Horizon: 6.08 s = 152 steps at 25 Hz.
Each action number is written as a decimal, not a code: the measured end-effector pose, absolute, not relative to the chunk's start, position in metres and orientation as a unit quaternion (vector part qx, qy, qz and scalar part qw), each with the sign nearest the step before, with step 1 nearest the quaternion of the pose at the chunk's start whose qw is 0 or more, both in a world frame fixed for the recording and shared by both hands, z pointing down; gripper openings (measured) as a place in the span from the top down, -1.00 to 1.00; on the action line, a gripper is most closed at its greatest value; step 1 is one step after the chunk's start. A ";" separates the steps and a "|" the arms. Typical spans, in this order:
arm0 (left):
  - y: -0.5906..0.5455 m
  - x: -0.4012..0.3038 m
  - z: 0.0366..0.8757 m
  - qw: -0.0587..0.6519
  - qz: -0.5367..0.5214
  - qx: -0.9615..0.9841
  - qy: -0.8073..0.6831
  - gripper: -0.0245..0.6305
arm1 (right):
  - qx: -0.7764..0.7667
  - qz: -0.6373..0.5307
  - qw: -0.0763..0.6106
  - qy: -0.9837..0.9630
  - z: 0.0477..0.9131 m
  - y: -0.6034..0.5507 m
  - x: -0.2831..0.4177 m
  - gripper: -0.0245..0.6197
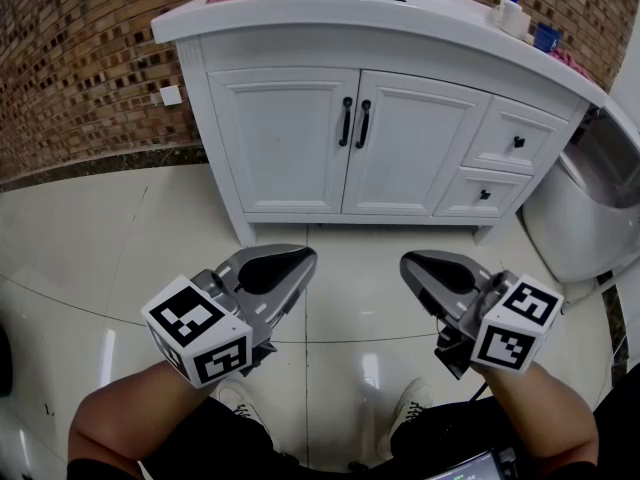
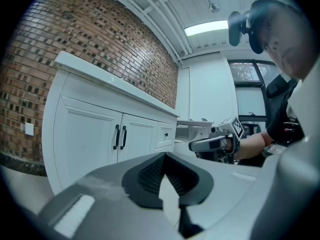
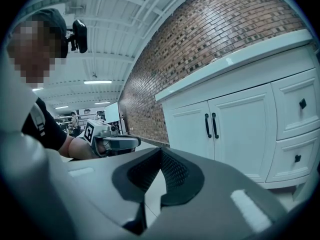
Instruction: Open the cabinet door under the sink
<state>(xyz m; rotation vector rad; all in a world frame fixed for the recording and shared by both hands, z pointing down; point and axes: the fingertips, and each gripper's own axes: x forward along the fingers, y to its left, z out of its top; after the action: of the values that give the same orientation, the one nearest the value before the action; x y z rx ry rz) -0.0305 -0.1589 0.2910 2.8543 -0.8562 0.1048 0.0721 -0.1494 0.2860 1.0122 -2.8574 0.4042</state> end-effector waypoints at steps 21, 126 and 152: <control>-0.193 -0.018 0.287 0.000 0.058 0.952 -0.301 0.90 | 0.333 0.145 0.013 -0.932 0.279 -0.156 0.081 0.91; -0.234 -0.162 0.318 0.052 0.081 0.907 -0.410 0.78 | 0.303 0.122 0.046 -0.944 0.285 -0.160 0.062 0.91; -0.230 -0.272 0.307 0.058 0.030 0.863 -0.501 0.79 | 0.313 0.117 0.054 -0.941 0.286 -0.161 0.065 0.91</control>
<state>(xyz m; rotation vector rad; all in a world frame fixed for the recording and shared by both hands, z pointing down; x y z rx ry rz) -0.2723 -0.2296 0.3066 2.6164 -1.5177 0.0910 0.0648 -0.1607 0.2863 0.9508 -2.8596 0.3560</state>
